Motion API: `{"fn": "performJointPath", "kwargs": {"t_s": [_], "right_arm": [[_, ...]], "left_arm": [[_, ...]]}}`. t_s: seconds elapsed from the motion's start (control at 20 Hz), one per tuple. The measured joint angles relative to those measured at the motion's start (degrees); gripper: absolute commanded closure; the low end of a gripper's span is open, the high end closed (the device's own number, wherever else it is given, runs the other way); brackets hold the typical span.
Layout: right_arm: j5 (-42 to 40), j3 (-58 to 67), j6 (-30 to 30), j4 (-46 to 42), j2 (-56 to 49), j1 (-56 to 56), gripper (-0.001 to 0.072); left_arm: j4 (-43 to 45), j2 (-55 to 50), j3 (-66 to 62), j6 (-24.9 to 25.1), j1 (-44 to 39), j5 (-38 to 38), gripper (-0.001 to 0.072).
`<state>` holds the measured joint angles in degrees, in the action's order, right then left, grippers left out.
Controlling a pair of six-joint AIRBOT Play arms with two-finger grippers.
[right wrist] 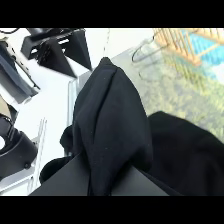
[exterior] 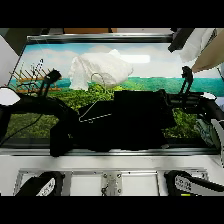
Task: Fold the clothes and pants, and hang the long-sleeved shirts on hangers.
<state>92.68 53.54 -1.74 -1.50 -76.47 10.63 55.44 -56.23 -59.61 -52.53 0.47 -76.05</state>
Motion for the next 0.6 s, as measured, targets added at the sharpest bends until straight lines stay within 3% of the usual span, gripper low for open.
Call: {"fn": "performJointPath", "kwargs": {"t_s": [0.2, 0.4, 0.6], "right_arm": [[-2.6, 0.0, -0.5, 0.4, 3.4, 0.0, 0.0692], [-4.9, 0.0, -2.0, 0.6, 5.6, 0.0, 0.0692], [-6.4, 0.0, -3.8, 0.6, 6.7, 0.0, 0.0692]], "left_arm": [[0.2, 4.4, 1.1, -14.4, -2.9, 4.0, 0.0331], [0.4, 6.6, 7.4, -27.4, -15.3, 14.4, 0.0332], [0.4, 7.2, 13.0, -35.8, -27.3, 27.0, 0.0333]]}}
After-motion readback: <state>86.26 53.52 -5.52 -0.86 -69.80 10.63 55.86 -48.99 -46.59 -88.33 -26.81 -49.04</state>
